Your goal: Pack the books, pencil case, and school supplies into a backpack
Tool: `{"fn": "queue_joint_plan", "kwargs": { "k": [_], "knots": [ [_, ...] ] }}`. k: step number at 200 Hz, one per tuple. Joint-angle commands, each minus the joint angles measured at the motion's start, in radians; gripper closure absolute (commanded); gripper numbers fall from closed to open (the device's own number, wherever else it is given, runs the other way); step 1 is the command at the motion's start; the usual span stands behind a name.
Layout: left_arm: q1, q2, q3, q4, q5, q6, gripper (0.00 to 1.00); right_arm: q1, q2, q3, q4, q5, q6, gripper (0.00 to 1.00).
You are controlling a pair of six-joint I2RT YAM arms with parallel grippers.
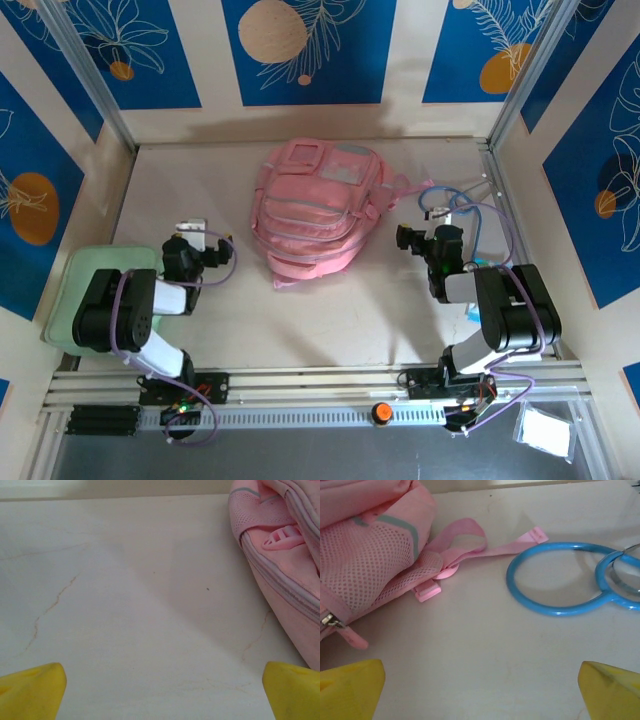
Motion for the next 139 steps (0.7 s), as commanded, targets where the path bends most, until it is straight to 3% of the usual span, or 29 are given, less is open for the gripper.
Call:
{"fn": "queue_joint_plan", "kwargs": {
  "k": [1,28,79,139],
  "knots": [
    [0.007,0.001,0.045,-0.004,-0.007,0.011,0.0,-0.011,0.001,0.017,0.05,-0.01,-0.009,0.01],
    [-0.007,0.003,0.052,-0.013,-0.037,0.018,0.0,-0.048,0.0,0.031,0.019,-0.049,0.026,0.01],
    [-0.009,0.004,0.072,-0.054,0.059,0.06,0.0,-0.047,-0.002,0.031,0.016,-0.047,0.025,0.01],
    [-0.018,0.011,0.091,-0.081,0.043,0.064,0.0,-0.047,-0.001,0.03,0.016,-0.047,0.025,0.01]
  ]
}}
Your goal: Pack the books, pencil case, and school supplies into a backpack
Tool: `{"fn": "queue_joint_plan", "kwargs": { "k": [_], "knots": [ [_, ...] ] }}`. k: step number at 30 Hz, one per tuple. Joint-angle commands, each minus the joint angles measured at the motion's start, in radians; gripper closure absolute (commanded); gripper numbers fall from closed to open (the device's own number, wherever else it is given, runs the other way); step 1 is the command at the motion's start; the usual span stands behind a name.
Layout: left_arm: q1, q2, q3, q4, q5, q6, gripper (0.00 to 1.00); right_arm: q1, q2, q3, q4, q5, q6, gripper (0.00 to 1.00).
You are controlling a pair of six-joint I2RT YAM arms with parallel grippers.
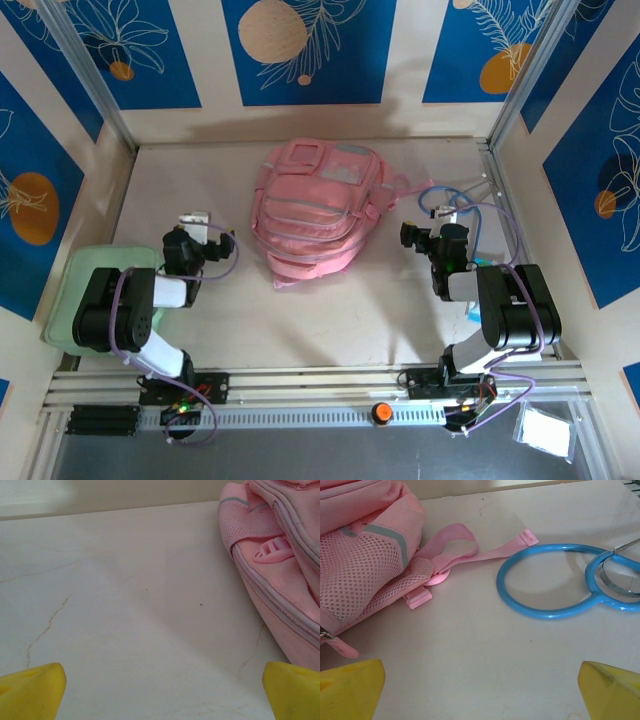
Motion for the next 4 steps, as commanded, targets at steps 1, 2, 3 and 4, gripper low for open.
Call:
{"fn": "queue_joint_plan", "kwargs": {
  "k": [1,2,3,4],
  "knots": [
    [-0.007,0.01,0.022,-0.012,0.02,0.016,0.0,-0.001,-0.002,0.021,0.018,-0.013,0.006,0.01],
    [-0.007,0.009,0.02,-0.011,0.021,0.016,0.0,0.0,-0.002,0.021,0.018,-0.012,0.006,0.01],
    [-0.007,0.009,0.018,-0.004,0.021,0.015,0.0,-0.001,-0.002,0.021,0.018,-0.012,0.006,0.01],
    [-0.007,0.007,0.014,0.0,0.021,0.013,0.0,-0.001,-0.002,0.019,0.02,-0.012,0.006,0.01]
  ]
}}
